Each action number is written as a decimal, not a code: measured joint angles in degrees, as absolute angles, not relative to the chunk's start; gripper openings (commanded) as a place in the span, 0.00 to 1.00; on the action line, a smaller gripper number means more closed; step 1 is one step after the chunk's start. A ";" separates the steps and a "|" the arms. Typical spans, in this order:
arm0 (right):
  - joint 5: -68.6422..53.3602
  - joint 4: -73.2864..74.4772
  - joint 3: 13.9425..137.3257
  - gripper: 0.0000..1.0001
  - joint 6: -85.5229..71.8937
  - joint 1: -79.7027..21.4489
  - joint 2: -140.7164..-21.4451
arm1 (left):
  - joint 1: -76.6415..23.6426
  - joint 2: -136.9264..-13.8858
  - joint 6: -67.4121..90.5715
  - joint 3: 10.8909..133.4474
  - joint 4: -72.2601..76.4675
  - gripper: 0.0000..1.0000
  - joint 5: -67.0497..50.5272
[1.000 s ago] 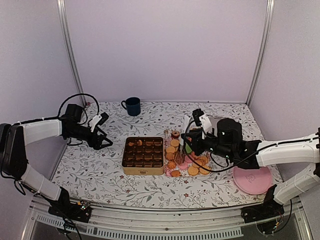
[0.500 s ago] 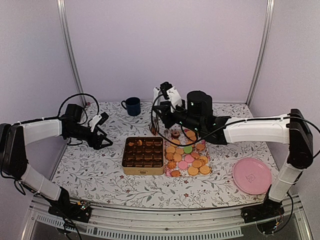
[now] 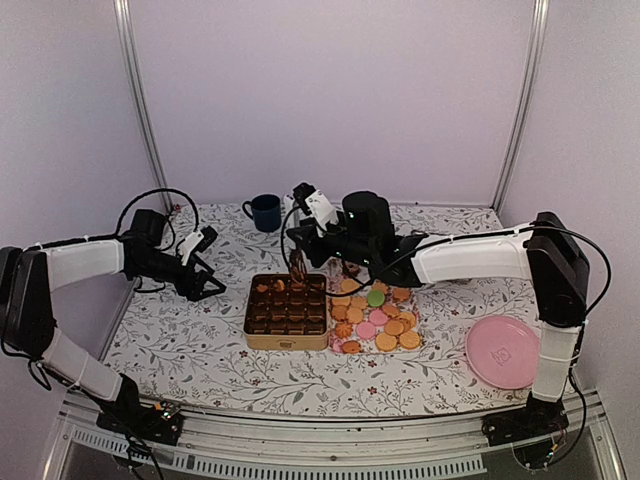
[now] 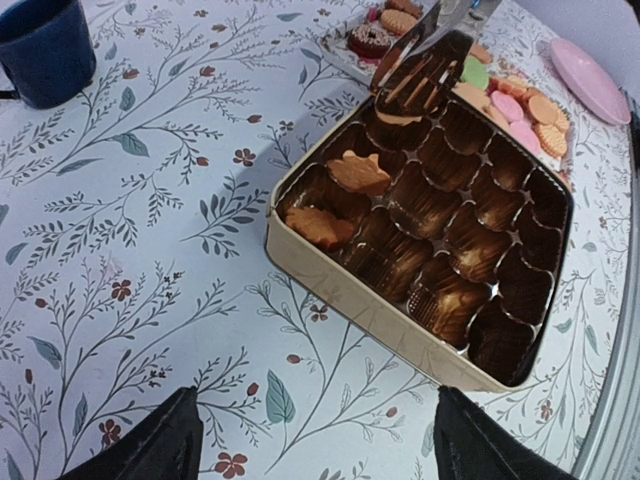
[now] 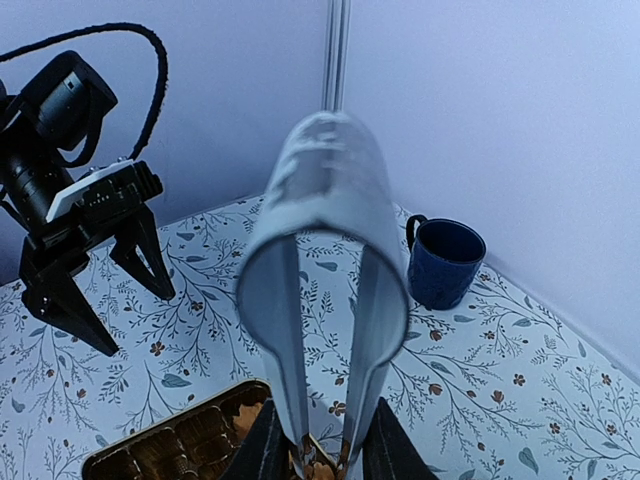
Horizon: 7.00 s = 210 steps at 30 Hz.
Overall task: Pack the cookies
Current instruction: Place the fake cookies in the empty pocket of the box, then pick up the fake cookies from the plate, then place the fake cookies in the empty pocket of the box, then pick up the fake cookies from the plate.
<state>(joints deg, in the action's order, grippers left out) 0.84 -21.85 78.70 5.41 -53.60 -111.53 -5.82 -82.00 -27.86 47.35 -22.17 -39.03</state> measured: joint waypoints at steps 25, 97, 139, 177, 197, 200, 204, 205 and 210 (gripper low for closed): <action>0.80 -21.19 73.14 0.34 5.13 -52.88 -103.20 | -5.82 -81.97 -27.86 47.31 -22.20 0.80 -38.98; 4.56 -22.94 58.50 0.02 -1.43 -50.61 -84.66 | -5.80 -81.91 -28.08 47.64 -23.46 0.80 -38.76; 1.48 -16.32 72.34 0.36 6.37 -50.59 -100.31 | -5.80 -80.58 -28.86 47.64 -23.49 0.80 -38.54; 12.78 -10.48 42.35 0.39 0.03 -49.65 -76.40 | -5.80 -80.58 -28.86 48.07 -23.92 0.80 -38.33; 13.08 -13.58 42.70 0.06 3.11 -47.92 -78.11 | -5.80 -80.58 -28.88 48.07 -24.32 0.80 -38.13; 12.99 -13.23 43.42 0.00 3.97 -47.92 -78.11 | -5.80 -80.58 -28.86 48.07 -24.32 0.80 -38.15; 12.67 -12.80 45.56 0.00 5.02 -47.92 -78.11 | -5.80 -80.58 -28.86 48.07 -24.34 0.80 -38.15; 12.43 -12.80 46.22 0.00 5.30 -47.90 -78.11 | -5.80 -80.58 -28.86 48.07 -24.34 0.80 -38.15; 10.17 -11.99 49.74 0.00 5.63 -47.88 -78.00 | -5.80 -80.58 -28.86 48.07 -24.34 0.80 -38.15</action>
<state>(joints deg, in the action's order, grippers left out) 10.17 -11.99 49.74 5.63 -47.88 -78.00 -5.80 -80.58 -28.86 48.07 -24.34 -38.15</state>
